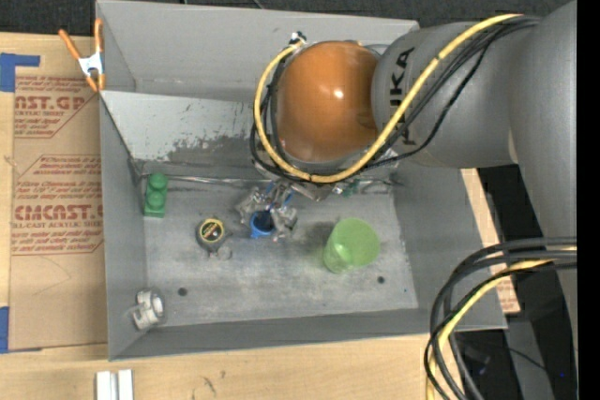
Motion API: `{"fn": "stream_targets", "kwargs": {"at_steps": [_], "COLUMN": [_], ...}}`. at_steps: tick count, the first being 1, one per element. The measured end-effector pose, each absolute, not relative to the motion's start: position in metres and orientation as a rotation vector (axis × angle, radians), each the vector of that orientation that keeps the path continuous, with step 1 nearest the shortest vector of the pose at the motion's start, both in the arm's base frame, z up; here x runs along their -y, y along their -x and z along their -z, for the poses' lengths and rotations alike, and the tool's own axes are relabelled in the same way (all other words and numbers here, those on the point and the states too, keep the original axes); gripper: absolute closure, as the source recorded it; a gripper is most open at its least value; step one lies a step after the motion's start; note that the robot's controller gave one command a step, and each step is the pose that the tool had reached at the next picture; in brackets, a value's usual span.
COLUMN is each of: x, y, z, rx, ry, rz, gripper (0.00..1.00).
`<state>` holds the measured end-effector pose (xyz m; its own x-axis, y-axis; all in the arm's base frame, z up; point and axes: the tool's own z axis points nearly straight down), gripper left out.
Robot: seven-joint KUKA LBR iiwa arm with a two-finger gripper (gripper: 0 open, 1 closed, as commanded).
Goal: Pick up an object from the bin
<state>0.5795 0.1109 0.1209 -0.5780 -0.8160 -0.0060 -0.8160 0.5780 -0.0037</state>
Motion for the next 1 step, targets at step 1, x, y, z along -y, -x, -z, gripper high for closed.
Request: {"fn": "stream_targets", "kwargs": {"at_steps": [1], "x": [-0.1125], "y": [-0.5818], "z": [-0.1984], "rx": [-2.782], "ry": [1.436], "rz": [0.003], "gripper": [1.00]}}
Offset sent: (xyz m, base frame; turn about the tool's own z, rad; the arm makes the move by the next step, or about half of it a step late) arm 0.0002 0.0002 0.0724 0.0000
